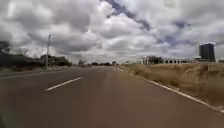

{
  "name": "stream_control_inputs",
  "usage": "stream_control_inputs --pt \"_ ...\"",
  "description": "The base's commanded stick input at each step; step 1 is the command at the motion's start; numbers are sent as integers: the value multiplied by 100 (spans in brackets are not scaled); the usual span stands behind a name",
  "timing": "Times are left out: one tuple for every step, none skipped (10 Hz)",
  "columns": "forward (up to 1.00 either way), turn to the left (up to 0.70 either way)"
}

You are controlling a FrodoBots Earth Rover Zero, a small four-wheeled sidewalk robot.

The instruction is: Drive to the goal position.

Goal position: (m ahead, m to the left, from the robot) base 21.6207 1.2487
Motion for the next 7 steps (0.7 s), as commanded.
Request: stream_control_inputs --pt "85 0" --pt "85 0" --pt "85 0" --pt "85 0" --pt "85 0" --pt "68 0" --pt "39 0"
